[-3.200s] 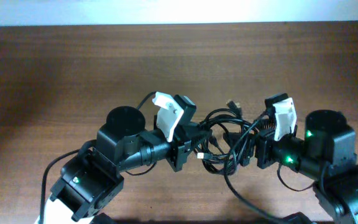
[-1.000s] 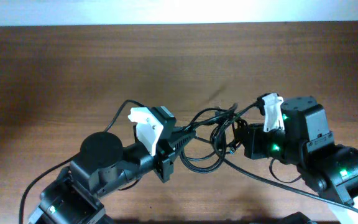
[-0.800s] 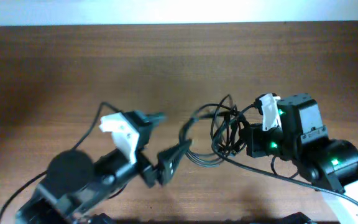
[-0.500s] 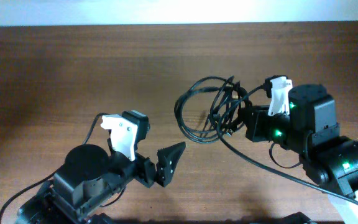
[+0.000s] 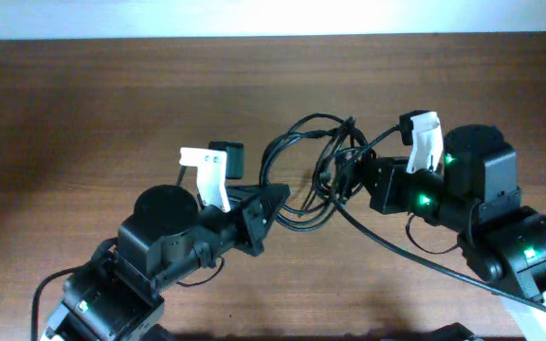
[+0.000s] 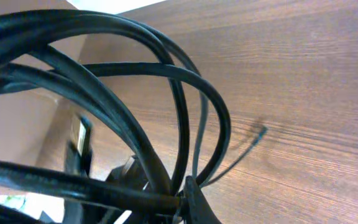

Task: Untangle cables

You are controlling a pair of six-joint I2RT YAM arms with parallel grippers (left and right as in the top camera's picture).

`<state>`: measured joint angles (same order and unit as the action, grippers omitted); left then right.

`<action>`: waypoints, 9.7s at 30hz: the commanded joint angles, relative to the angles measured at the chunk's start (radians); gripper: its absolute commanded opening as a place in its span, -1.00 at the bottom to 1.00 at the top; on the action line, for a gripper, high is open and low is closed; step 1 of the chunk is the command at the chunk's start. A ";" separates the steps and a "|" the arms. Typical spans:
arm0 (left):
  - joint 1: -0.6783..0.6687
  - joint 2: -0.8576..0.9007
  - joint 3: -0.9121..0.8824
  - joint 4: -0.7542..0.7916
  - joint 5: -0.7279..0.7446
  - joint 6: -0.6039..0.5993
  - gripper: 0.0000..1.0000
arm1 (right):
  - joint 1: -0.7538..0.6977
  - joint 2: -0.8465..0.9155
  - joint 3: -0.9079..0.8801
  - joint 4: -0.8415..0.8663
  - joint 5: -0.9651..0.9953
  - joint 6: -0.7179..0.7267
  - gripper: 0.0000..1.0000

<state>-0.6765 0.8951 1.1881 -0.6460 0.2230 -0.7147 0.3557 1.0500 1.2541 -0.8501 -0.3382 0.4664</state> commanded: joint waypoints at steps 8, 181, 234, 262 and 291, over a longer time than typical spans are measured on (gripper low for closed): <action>0.004 -0.126 0.042 -0.090 0.329 0.674 -1.00 | -0.003 -0.011 0.028 -0.045 0.171 -0.043 -0.92; 0.357 0.579 -0.016 -0.391 -0.227 0.425 0.98 | -0.003 0.076 0.027 -0.373 0.418 0.039 0.98; 0.184 0.921 -0.140 -0.087 -0.125 0.693 -0.06 | -0.003 0.076 0.027 -0.392 0.421 0.036 0.98; 0.184 0.225 0.453 0.286 -0.288 0.448 -1.00 | -0.002 0.199 0.025 -0.222 -0.297 -0.557 0.98; 0.184 0.400 0.449 -0.385 -0.402 0.370 0.98 | -0.349 0.066 0.089 0.494 -0.795 -0.131 -0.92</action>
<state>-0.4915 1.2381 1.6402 -0.9836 -0.1734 -0.3450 0.0872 1.1965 1.2861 -0.4019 -1.1053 0.2073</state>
